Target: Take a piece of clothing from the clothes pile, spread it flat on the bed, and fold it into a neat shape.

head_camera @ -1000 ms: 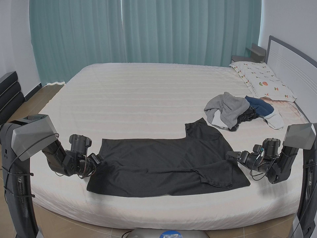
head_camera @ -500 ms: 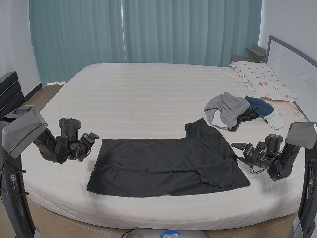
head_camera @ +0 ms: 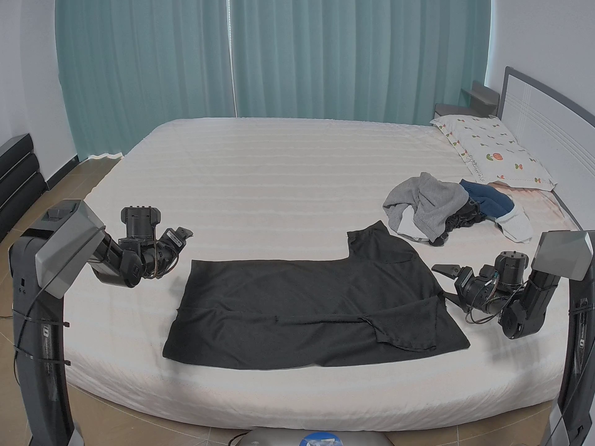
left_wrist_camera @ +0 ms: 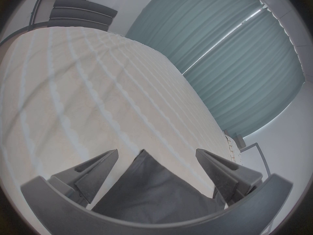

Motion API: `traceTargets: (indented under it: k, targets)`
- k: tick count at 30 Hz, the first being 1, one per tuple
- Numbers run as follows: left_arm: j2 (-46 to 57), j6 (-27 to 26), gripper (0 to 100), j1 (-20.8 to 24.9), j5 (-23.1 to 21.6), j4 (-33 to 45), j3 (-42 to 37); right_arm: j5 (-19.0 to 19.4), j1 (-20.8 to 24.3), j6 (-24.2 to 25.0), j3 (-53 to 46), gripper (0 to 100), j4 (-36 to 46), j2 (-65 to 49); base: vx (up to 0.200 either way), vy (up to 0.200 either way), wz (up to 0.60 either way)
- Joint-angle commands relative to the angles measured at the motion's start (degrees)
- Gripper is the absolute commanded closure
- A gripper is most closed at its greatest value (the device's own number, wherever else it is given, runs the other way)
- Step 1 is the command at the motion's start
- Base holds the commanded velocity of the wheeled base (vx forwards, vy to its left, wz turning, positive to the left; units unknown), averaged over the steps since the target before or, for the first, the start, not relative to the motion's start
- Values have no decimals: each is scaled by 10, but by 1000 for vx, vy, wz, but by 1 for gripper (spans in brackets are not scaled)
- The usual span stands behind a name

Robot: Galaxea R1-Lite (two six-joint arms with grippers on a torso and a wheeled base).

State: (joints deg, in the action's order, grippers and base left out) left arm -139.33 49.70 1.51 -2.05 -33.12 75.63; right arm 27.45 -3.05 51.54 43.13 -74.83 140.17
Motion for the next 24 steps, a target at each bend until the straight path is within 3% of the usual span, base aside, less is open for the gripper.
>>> traceTargets:
  k: [1, 7, 21, 22, 24]
  targets:
    - [-82, -7, 0, 6, -2, 3, 72, 0, 2, 0, -2, 0, -10, 10, 0, 0, 0]
    - [-118, -7, 0, 17, -6, 2, 117, 0, 3, 0, -2, 0, -10, 10, 0, 0, 0]
    - [-138, -28, 0, 21, -2, -1, 130, -3, 5, 1, -8, 0, -11, 8, 0, 0, 0]
    - [-138, -27, 100, 21, -1, -2, 130, -3, 5, 1, -8, 0, -11, 8, 0, 0, 0]
    - [-137, -27, 100, 21, 1, -4, 128, -3, 5, 1, -8, 0, -11, 8, 0, 0, 0]
